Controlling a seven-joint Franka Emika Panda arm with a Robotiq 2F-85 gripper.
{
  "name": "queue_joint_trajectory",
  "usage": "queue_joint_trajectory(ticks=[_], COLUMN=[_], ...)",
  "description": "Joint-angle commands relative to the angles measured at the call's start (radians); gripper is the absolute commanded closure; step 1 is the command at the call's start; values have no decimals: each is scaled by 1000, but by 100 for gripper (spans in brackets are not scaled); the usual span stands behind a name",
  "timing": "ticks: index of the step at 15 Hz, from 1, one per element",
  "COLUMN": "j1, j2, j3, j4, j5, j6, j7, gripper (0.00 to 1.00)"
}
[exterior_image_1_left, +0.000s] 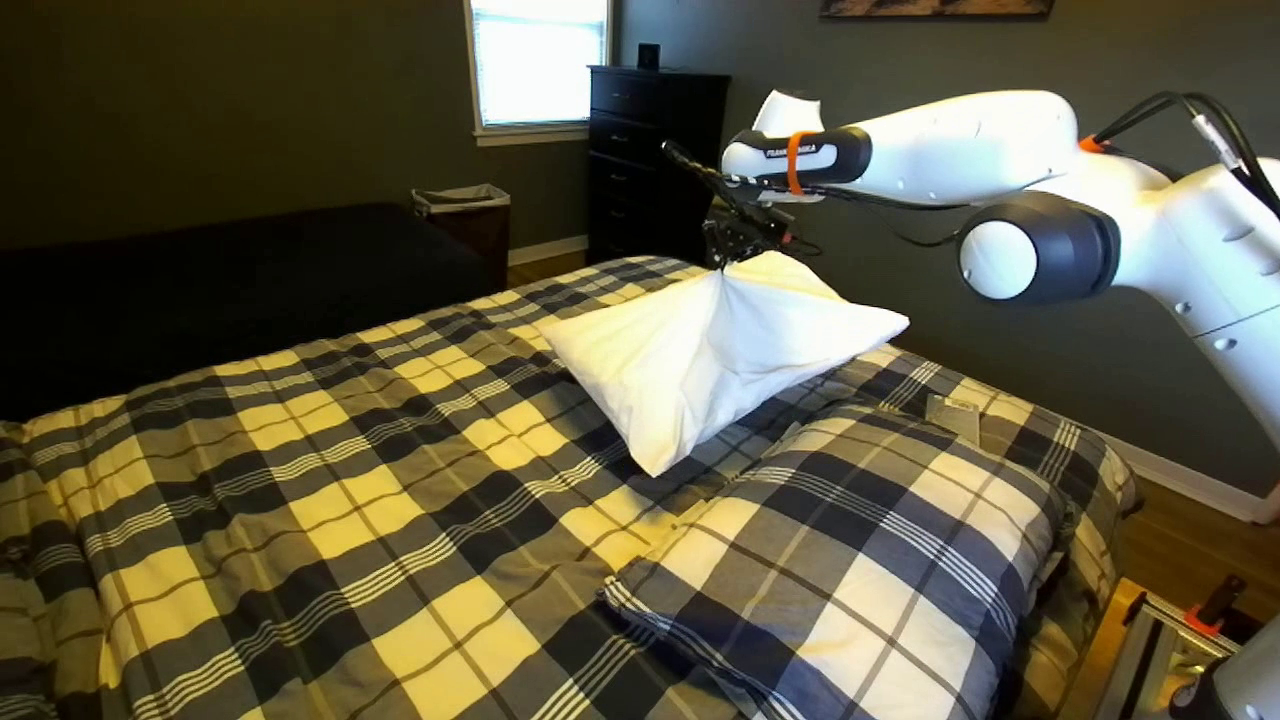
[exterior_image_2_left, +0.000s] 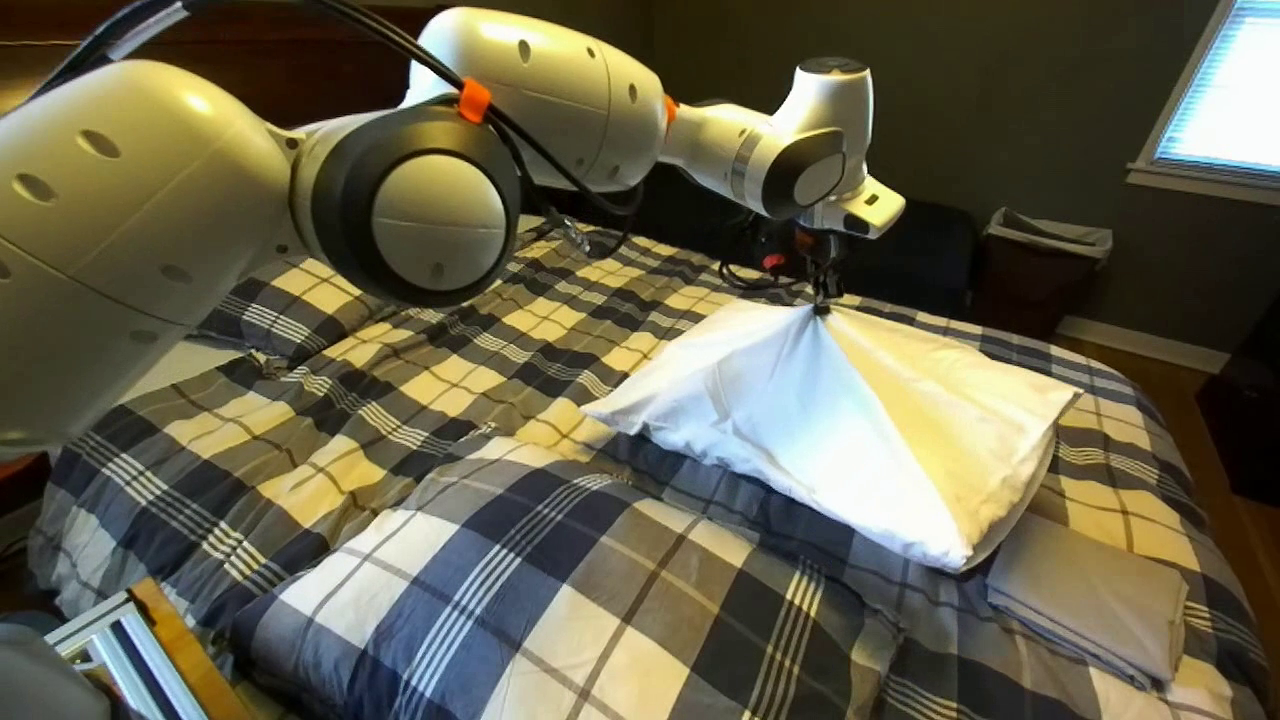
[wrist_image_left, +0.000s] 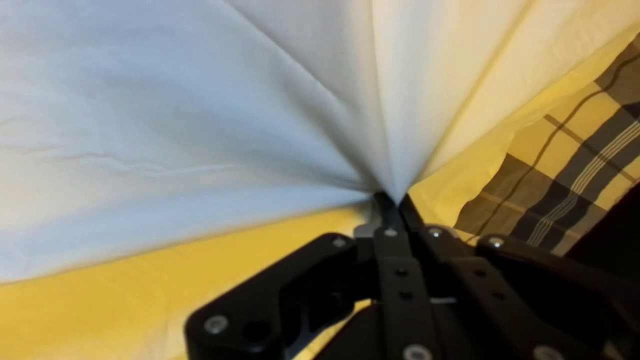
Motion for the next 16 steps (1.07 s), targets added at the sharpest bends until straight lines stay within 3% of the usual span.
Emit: queue_joint_trajectory(ticks=[1,8,16], j1=[-13,-16,-16], j2=[-107,-268,-533], j3=[21,23,19], j4=[-63,-199,-535], j5=[39,109,186], j6=[-34,-99,-29], j7=[-3,39,14], gripper=[99,99,99])
